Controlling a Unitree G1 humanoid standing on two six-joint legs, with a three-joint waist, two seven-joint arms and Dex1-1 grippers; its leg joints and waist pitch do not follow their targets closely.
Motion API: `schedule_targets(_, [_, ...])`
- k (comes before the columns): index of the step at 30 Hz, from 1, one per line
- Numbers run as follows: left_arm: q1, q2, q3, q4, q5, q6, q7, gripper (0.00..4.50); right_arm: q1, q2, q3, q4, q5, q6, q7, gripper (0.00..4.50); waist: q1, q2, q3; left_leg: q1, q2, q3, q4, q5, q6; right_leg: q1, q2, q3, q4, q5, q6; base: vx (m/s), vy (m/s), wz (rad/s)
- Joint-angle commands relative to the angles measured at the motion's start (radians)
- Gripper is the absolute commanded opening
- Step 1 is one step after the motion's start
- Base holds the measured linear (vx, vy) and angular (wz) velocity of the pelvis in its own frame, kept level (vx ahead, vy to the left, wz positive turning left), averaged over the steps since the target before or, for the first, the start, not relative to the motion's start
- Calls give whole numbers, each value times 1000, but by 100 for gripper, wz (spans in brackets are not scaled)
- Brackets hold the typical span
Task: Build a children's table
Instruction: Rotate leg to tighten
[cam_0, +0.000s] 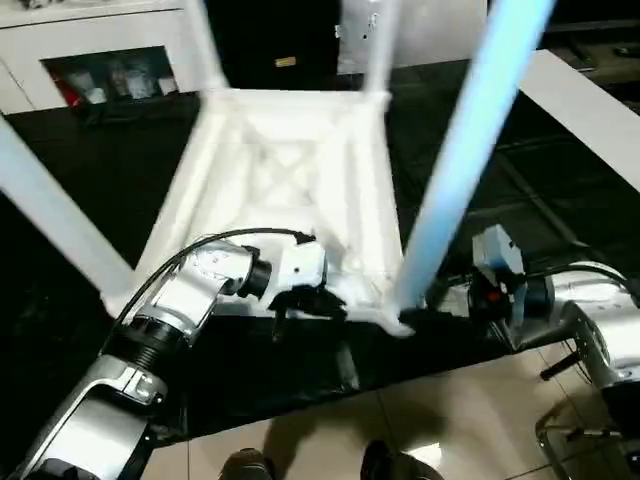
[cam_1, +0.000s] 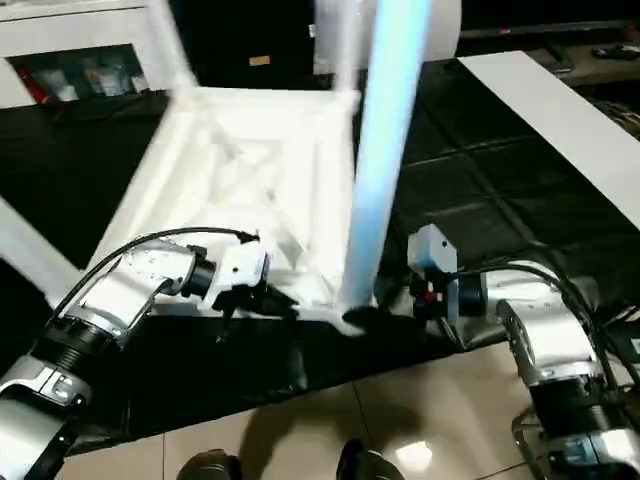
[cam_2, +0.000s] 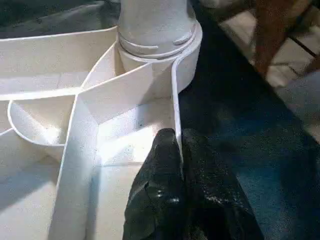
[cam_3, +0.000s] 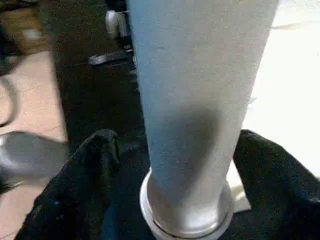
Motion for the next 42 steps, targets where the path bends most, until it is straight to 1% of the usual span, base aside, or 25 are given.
schedule_targets(1, [-22,3,-45,-11,2,-42,-80,0,-16,-18,16,7,14,15,54,347,-6,-26,-94,-5,21,21,-66,-12,164,92,-61,64,-58,-419,-70,0,0,0])
schedule_targets(3, [-25,6,-44,-6,4,-52,-92,0,-22,-22,23,16,16,15,77,336,-6,-24,-94,-5,19,22,-66,-15,155,92,-59,62,-60,-437,-58,0,0,0])
schedule_targets(9, [-33,9,-42,8,2,-64,-100,0,-31,-26,33,26,26,28,115,278,-8,-26,-95,-6,17,22,-67,-22,138,94,-57,59,-65,-451,-39,0,0,0])
schedule_targets(16, [-37,12,-40,21,-4,-74,-109,0,-39,-27,47,33,40,45,151,215,-5,-26,-98,-6,20,21,-66,-6,143,92,-57,59,-60,-433,-47,0,0,0])
schedule_targets(21, [-36,12,-32,26,-6,-56,-91,0,-28,-19,43,23,49,62,155,196,-4,-27,-99,-7,18,23,-65,-6,139,93,-57,59,-61,-438,-43,0,0,0])
schedule_targets(22, [-34,11,-28,25,-4,-42,-77,0,-20,-16,41,15,54,70,150,196,-3,-24,-100,-7,19,22,-65,-2,139,93,-56,59,-61,-432,-44,0,0,0])
schedule_targets(23, [-34,11,-28,25,-4,-42,-77,0,-20,-16,41,15,54,70,150,196,-3,-25,-100,-6,19,22,-65,-2,139,93,-56,59,-61,-431,-44,0,0,0])
schedule_targets(24, [-29,3,-15,19,-10,-9,-50,0,-7,-4,32,-1,62,87,122,195,-2,-25,-100,-6,19,22,-65,-2,138,93,-56,59,-61,-431,-45,0,0,0])
schedule_targets(25, [-23,-6,-2,8,-16,26,-20,0,11,10,22,-20,71,102,87,194,1,-21,-102,-6,19,22,-65,4,137,94,-58,59,-60,-428,-48,0,0,0])
schedule_targets(27, [-15,-13,8,-6,-21,56,9,0,27,28,12,-37,74,117,41,194,2,-24,-100,-7,21,21,-66,9,131,94,-58,59,-61,-426,-48,0,0,0])
schedule_targets(28, [-5,-24,19,-29,-28,95,41,0,40,56,-2,-51,73,127,-23,194,-2,-25,-99,-7,17,23,-67,-11,124,95,-56,56,-66,-452,-36,0,0,0])
schedule_targets(29, [6,-39,29,-58,-31,138,81,0,47,93,-14,-59,57,133,-110,194,-4,-21,-97,-5,19,23,-68,-18,112,93,-58,56,-67,-463,-34,0,0,0])
schedule_targets(30, [18,-56,39,-87,-34,184,122,0,52,132,-26,-65,38,138,-202,193,-12,-19,-91,-4,17,24,-70,-49,91,91,-58,50,-78,-506,-20,0,0,0])
schedule_targets(31, [18,-56,39,-87,-34,184,122,0,52,132,-26,-65,38,138,-202,193,-22,-23,-89,-1,4,26,-67,-95,75,94,-53,35,-96,-572,20,0,0,0])
schedule_targets(32, [18,-56,39,-87,-34,184,122,0,52,132,-26,-65,38,138,-202,193,-28,-23,-88,-4,2,25,-67,-115,71,98,-52,28,-100,-594,42,0,0,0])
schedule_targets(33, [23,-76,45,-103,-33,216,160,0,49,168,-30,-65,16,144,-280,193,-40,-21,-87,-2,1,25,-65,-147,72,96,-49,19,-114,-623,80,0,0,0])
schedule_targets(34, [23,-86,48,-107,-32,227,177,0,46,185,-33,-62,7,146,-314,193,-54,-14,-83,7,5,24,-63,-180,69,93,-46,3,-132,-644,101,0,0,0])
schedule_targets(35, [21,-116,58,-108,-32,255,224,0,35,235,-41,-53,-18,157,-412,193,-63,-8,-80,11,12,19,-63,-206,68,96,-44,-9,-140,-653,109,0,0,0])
schedule_targets(36, [19,-136,65,-108,-32,274,255,0,27,269,-47,-46,-35,165,-479,192,-86,7,-72,11,46,3,-74,-297,63,114,-44,-31,-139,-646,119,0,0,0])
schedule_targets(37, [6,-164,76,-91,-27,288,302,0,15,315,-57,-42,-53,178,-564,191,-83,17,-78,-31,139,-56,-141,-438,65,163,-60,36,31,-491,86,0,0,0])
schedule_targets(38, [-7,-186,86,-72,-22,294,340,0,6,351,-64,-38,-68,186,-630,191,-80,18,-75,-23,166,-70,-165,-489,55,150,-68,92,97,-352,38,0,0,0])
schedule_targets(39, [-15,-196,91,-60,-19,295,359,0,0,366,-67,-34,-77,187,-660,191,-82,-10,-55,13,124,-36,-162,-575,40,106,-64,130,61,-368,5,-30,-65,-8])
schedule_targets(40, [-36,-224,104,-30,-11,300,416,0,-19,419,-81,-17,-98,193,-761,190,-90,-66,-34,124,-75,61,46,-368,13,-47,-8,9,-193,-986,192,-5,-58,10])
schedule_targets(41, [-36,-224,104,-30,-11,300,416,0,-19,419,-81,-17,-98,193,-761,190,-90,-66,-34,124,-75,61,46,-368,13,-47,-8,9,-193,-986,192,49,-47,-29])
schedule_targets(42, [-56,-252,117,-5,-1,305,479,0,-41,474,-97,7,-120,194,-876,190,-145,-32,-72,64,-60,61,57,-295,92,71,5,-116,-251,-1000,341,53,-22,-32])
